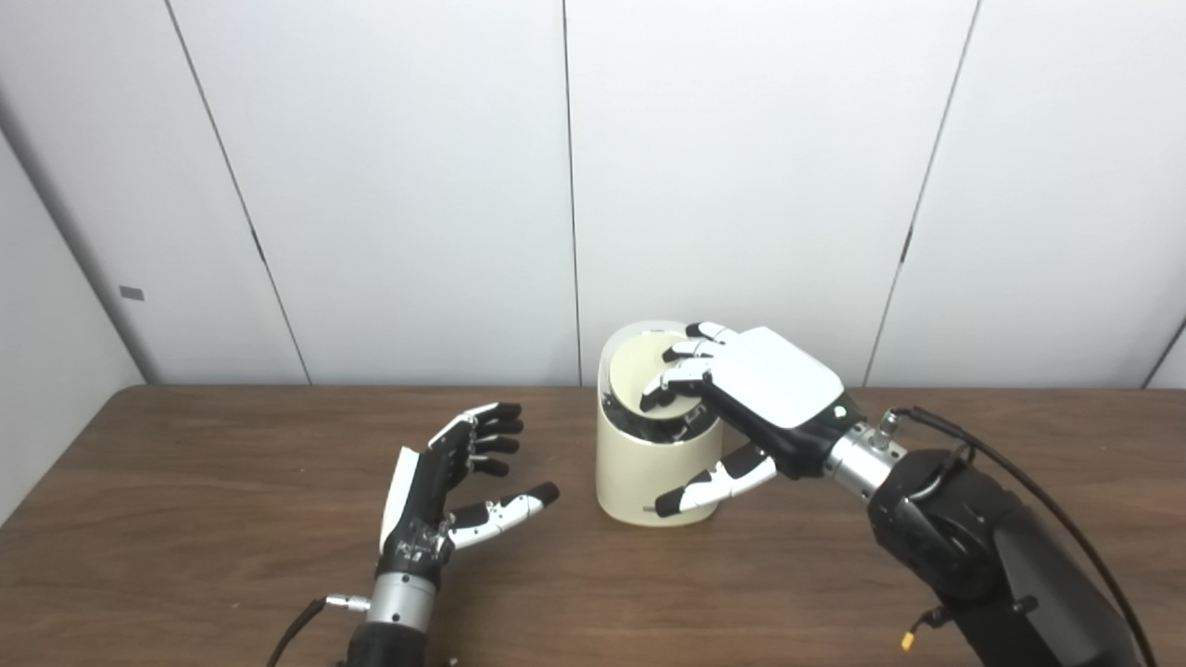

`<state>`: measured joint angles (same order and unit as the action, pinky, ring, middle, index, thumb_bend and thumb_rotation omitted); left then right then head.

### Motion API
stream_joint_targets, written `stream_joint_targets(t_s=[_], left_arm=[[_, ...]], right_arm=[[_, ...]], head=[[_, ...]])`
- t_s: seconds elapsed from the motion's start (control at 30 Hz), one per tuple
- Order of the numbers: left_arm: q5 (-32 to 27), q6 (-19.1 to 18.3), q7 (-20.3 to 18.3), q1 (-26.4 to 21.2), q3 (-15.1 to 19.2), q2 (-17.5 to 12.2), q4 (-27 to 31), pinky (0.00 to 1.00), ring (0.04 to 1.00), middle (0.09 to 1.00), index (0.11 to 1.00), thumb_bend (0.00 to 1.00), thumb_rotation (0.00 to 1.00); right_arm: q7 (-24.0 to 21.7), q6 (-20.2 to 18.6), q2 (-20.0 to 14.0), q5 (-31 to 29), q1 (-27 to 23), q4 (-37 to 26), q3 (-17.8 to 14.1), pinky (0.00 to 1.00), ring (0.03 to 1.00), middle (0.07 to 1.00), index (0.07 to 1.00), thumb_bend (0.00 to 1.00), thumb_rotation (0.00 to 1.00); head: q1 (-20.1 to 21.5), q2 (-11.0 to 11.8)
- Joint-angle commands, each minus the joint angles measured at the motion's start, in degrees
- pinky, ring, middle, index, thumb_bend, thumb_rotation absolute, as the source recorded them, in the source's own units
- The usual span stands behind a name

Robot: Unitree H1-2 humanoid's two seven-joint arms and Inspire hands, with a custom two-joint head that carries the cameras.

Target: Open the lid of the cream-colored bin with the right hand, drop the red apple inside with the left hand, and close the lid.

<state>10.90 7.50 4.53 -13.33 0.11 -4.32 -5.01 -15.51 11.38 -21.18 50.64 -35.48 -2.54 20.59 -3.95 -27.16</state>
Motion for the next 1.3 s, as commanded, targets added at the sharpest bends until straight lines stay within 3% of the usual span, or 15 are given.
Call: stream_joint_targets(t_s=[0.0,0.3,0.47,0.87,1.07,1.27], left_arm=[[0.17,0.46,0.36,-1.43,0.19,-0.19,2.38,0.61,0.689,0.724,0.749,0.78,0.09],[0.19,0.25,-0.04,-1.33,-0.01,-0.34,2.89,0.60,0.694,0.732,0.757,0.77,0.09],[0.20,0.17,-0.03,-1.41,0.13,-0.28,2.78,0.61,0.694,0.731,0.751,0.77,0.10],[-0.17,0.15,-0.14,-1.41,0.21,-0.35,2.71,0.58,0.684,0.727,0.751,0.77,0.09],[-0.25,0.39,-0.12,-1.56,0.21,-0.39,2.12,0.60,0.689,0.729,0.751,0.78,0.09],[-0.51,0.57,-0.33,-1.60,0.14,-0.40,1.98,0.59,0.690,0.732,0.754,0.77,0.09]], right_arm=[[-1.29,-0.67,-0.68,0.41,-1.54,-0.94,0.00,0.94,0.857,0.682,0.700,0.68,0.73],[-5.38,-2.39,-0.92,1.10,-1.56,-2.20,0.28,0.96,0.865,0.690,0.710,0.69,0.70],[-5.13,-1.95,-1.06,0.84,-1.73,-2.06,0.44,0.91,0.841,0.680,0.707,0.70,0.71],[-4.34,-1.80,-0.81,0.30,-1.52,-1.93,0.15,0.92,0.847,0.684,0.708,0.69,0.70],[-1.74,-0.85,-0.80,-0.78,-1.89,-2.35,-1.12,0.91,0.843,0.681,0.697,0.69,0.71],[-1.05,-3.75,0.22,-3.14,-2.41,-4.53,-4.82,0.92,0.846,0.689,0.703,0.65,0.68]], head=[[-0.16,-0.23],[-0.50,-0.81],[-0.62,-0.91],[-0.60,-0.75],[-0.51,-0.55],[-0.55,-0.50]])
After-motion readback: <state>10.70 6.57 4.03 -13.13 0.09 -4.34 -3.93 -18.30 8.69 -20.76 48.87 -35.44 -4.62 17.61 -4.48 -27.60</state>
